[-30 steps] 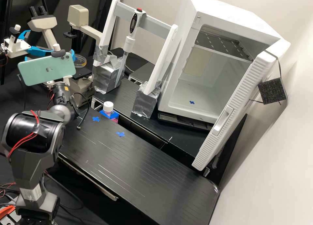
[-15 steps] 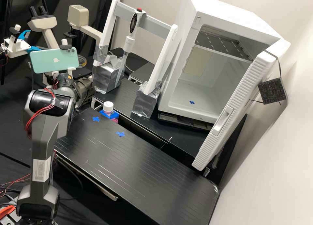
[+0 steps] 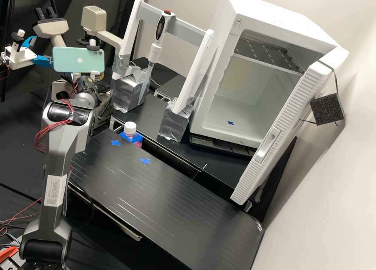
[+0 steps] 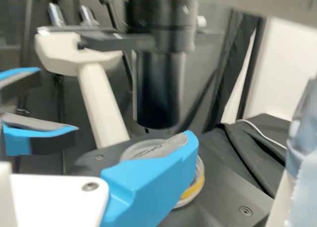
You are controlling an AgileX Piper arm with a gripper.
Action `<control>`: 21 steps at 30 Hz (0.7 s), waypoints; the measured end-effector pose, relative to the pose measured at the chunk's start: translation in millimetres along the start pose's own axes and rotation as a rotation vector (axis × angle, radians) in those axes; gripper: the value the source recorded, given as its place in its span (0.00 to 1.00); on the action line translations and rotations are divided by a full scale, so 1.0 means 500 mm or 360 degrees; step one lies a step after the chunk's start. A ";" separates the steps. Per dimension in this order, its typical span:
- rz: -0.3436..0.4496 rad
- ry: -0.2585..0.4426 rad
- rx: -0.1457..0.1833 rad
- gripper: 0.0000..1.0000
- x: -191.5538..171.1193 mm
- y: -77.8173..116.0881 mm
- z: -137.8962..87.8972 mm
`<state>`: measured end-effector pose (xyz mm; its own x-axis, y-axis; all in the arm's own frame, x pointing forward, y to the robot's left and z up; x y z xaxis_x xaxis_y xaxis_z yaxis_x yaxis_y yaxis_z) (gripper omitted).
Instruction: Move the petri dish to the bench
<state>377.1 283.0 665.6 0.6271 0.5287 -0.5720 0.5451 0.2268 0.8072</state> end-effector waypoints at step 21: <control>0.0029 -0.0167 0.0131 1.00 0.076 -0.020 0.080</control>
<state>417.5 268.2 630.0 0.6899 0.4428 -0.5728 0.5740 0.1477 0.8055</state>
